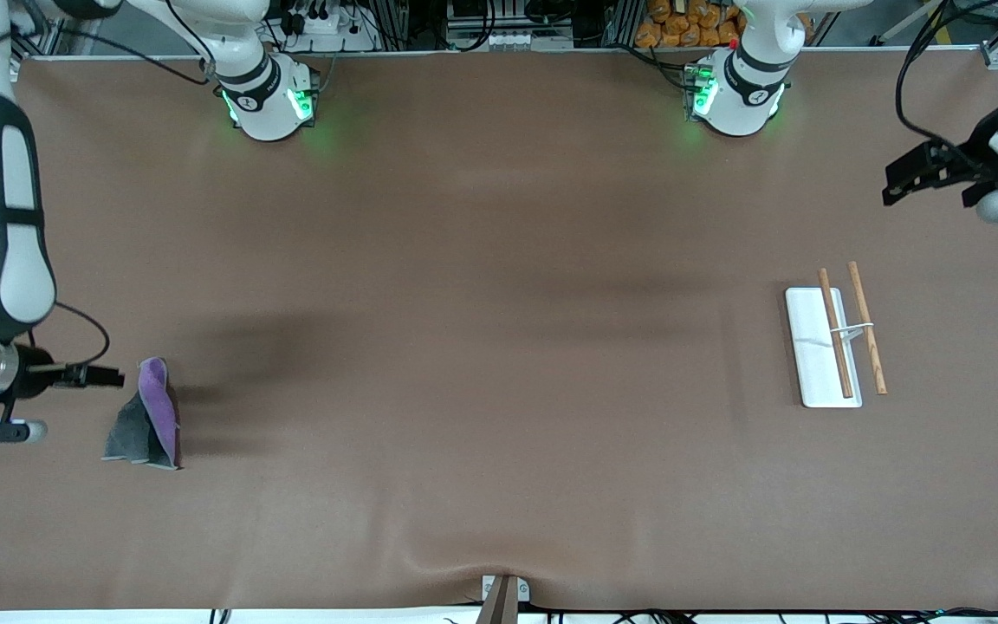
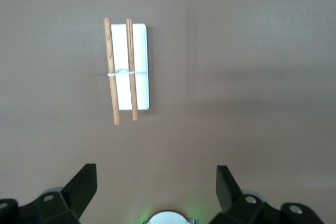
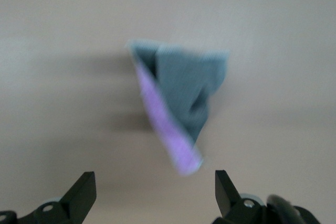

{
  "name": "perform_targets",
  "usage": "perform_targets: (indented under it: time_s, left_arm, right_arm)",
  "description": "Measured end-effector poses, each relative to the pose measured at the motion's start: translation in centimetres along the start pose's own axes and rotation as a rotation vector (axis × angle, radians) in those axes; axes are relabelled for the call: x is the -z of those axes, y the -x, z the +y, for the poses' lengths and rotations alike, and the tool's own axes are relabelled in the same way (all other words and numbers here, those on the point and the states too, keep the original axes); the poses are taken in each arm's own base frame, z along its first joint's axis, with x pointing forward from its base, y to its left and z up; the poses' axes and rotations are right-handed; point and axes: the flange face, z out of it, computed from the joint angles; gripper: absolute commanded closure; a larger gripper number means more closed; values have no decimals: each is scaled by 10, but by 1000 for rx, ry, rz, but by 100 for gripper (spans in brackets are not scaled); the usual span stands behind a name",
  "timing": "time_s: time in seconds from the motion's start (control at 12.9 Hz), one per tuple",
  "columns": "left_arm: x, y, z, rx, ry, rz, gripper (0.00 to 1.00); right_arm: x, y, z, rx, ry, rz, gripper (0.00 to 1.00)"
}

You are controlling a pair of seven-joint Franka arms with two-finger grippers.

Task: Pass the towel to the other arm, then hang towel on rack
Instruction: 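Reach the right gripper down to the grey towel, then close the right gripper on the grey towel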

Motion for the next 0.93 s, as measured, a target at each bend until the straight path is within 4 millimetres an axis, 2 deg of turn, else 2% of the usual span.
perform_targets:
  time_s: [0.15, 0.39, 0.62, 0.7, 0.77, 0.85, 0.93]
  left_arm:
    - [-24, -21, 2, 2, 9, -5, 0]
    - [-58, -43, 5, 2, 36, -44, 0]
    - [-66, -47, 5, 3, 37, -59, 0]
    - [-67, -47, 5, 3, 37, -59, 0]
    - [-67, -47, 4, 4, 38, -59, 0]
    - [-67, -47, 3, 7, 38, -59, 0]
    - [-67, -47, 2, 10, 38, -59, 0]
  right_arm:
    - [-20, -11, 16, 65, 24, 76, 0]
    - [-48, -23, 17, 99, 43, 139, 0]
    - [-93, -20, 19, 75, 2, 92, 0]
    - [-106, -17, 19, 69, -10, 75, 32]
    - [-117, -14, 19, 67, -17, 57, 70]
    - [-126, -10, 18, 64, -25, 40, 95]
    - [-132, -6, 18, 56, -37, 29, 100]
